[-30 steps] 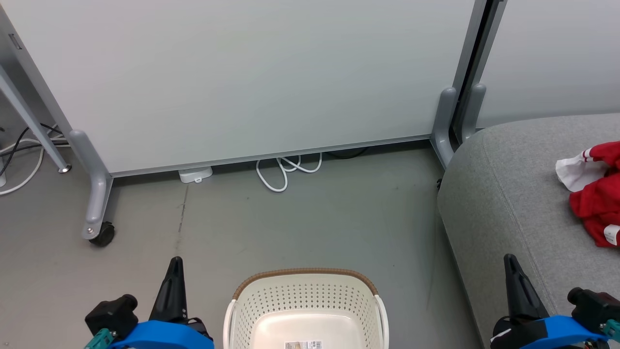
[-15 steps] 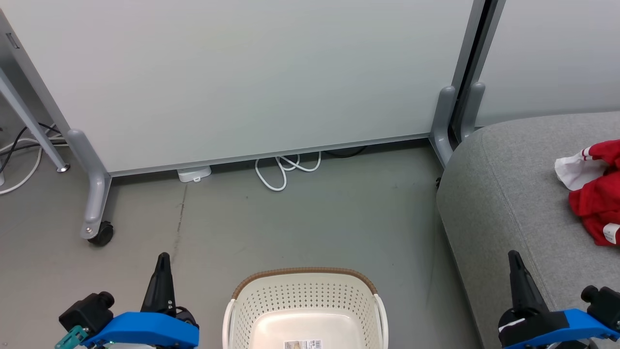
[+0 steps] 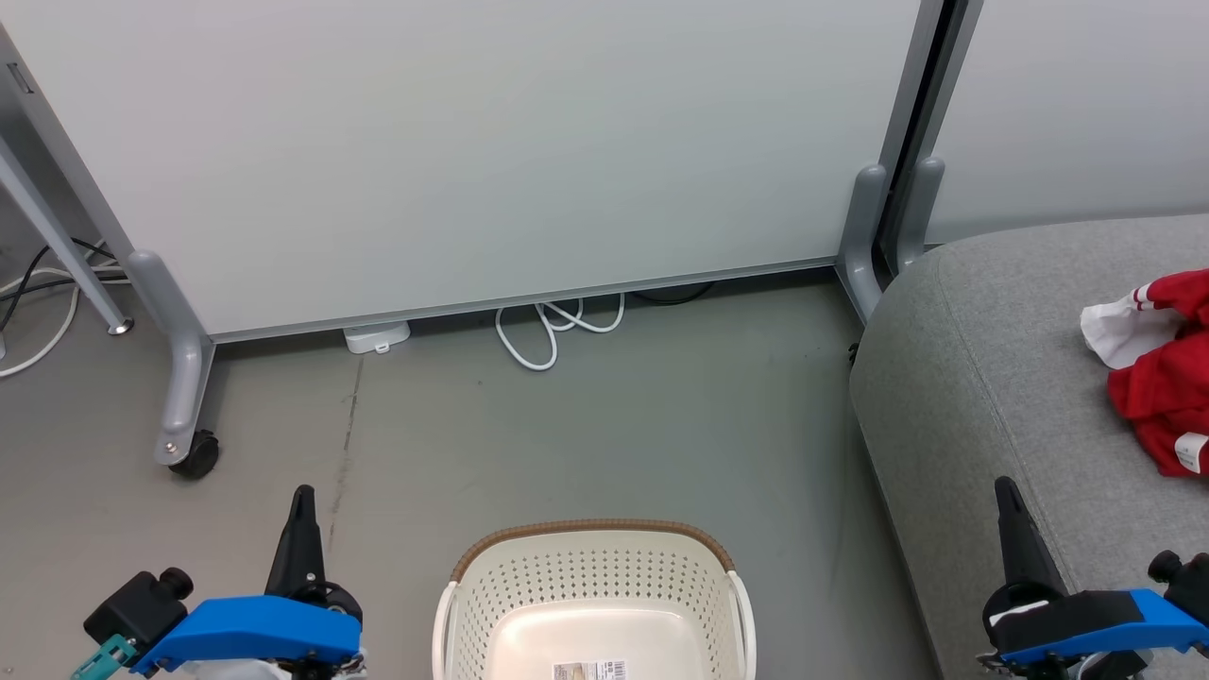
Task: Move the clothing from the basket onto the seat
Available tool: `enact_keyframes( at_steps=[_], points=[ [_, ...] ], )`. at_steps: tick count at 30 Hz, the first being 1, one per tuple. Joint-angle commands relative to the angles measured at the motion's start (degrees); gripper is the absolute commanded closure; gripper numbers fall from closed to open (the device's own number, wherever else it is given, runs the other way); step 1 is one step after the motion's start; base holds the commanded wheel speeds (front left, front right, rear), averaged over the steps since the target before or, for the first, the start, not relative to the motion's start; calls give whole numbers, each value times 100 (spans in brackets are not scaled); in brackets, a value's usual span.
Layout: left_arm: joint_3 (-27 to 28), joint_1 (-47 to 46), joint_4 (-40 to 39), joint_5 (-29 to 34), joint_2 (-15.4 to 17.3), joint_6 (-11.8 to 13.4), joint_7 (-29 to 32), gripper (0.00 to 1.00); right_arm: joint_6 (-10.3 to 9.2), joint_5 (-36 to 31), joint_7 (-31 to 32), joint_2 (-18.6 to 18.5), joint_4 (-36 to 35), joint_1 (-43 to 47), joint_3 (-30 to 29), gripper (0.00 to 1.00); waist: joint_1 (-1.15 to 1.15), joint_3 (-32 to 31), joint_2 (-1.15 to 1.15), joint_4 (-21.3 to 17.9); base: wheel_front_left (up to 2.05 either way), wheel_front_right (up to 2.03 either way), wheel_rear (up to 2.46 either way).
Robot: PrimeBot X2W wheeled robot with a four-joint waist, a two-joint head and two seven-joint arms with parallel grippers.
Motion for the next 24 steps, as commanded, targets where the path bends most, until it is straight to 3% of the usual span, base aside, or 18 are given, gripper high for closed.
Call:
enact_keyframes(
  at_steps=[1, 24],
  points=[
    [64, -160, -91, -158, 1, -27, 40, 100, 2, 170, 32, -20, -78, -145, -17, 100, 0, 1, 0, -1, 0, 0, 0],
    [289, -271, -131, -1697, -1, -43, 437, 100, 2, 1762, 432, -22, -81, -269, -65, 100, 0, 33, 0, -30, 0, 0, 0]
  ],
)
